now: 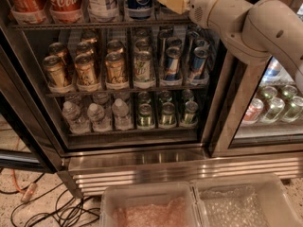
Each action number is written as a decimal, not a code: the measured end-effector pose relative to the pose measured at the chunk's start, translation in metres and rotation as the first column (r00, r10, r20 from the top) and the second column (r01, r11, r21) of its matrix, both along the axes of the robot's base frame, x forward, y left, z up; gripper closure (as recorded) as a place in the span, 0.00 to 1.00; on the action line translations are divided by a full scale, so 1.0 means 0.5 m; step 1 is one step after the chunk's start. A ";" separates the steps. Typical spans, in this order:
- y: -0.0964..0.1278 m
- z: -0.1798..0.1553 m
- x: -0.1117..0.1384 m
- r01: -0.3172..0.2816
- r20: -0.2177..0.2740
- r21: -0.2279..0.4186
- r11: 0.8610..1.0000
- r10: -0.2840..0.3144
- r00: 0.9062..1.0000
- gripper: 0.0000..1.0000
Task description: Pick pepsi can from top shelf of fridge
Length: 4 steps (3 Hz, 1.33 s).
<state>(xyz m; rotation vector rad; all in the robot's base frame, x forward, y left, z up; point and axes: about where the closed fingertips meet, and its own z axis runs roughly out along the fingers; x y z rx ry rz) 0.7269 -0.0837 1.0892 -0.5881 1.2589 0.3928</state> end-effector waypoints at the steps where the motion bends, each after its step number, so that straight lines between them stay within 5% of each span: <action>1: 0.005 0.013 -0.009 -0.015 0.016 -0.003 1.000 0.016 1.000 1.00; 4: -0.004 0.056 -0.081 -0.029 0.075 0.000 1.000 0.029 0.997 1.00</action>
Offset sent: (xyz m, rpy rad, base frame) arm -0.0117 -0.0026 0.0196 -0.0108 -0.0519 0.0255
